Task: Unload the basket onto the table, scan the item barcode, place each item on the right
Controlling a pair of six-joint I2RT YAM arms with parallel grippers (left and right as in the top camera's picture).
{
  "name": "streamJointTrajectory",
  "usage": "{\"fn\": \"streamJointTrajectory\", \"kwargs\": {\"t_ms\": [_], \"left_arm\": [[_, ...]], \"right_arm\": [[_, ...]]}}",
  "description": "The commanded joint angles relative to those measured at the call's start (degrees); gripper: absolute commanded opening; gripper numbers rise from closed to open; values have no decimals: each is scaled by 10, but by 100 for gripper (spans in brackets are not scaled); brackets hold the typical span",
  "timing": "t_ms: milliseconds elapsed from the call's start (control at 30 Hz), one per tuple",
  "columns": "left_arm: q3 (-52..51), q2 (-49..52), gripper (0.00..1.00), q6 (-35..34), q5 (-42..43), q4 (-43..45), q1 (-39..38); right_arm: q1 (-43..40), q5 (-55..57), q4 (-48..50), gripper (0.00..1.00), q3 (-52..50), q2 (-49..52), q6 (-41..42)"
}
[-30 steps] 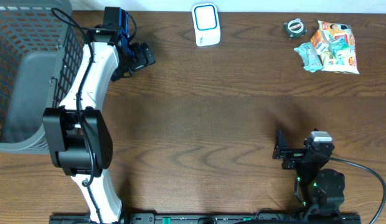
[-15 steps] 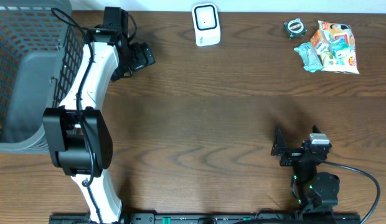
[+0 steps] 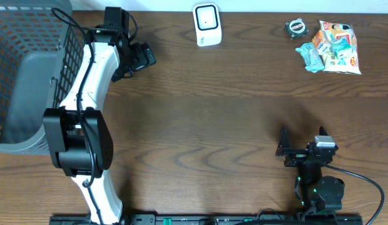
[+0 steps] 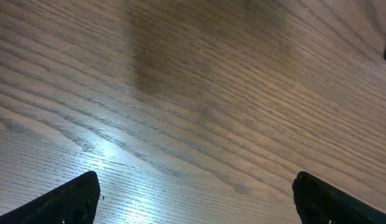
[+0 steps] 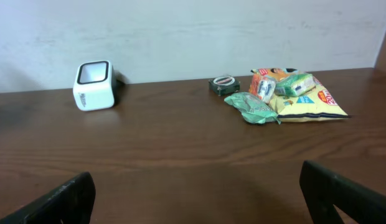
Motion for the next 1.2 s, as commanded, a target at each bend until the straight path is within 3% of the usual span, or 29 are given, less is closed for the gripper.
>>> {"fn": "streamJointTrajectory", "kwargs": {"t_ms": [0,1167], "left_arm": [[-5,-3,98,5,-8,-2,0],[-5,-3,98,5,-8,-2,0]], "right_arm": [[-4,-3,-3,99,-1,-5,-11],[-5,-3,-3,99,-1,-5,-21]]}}
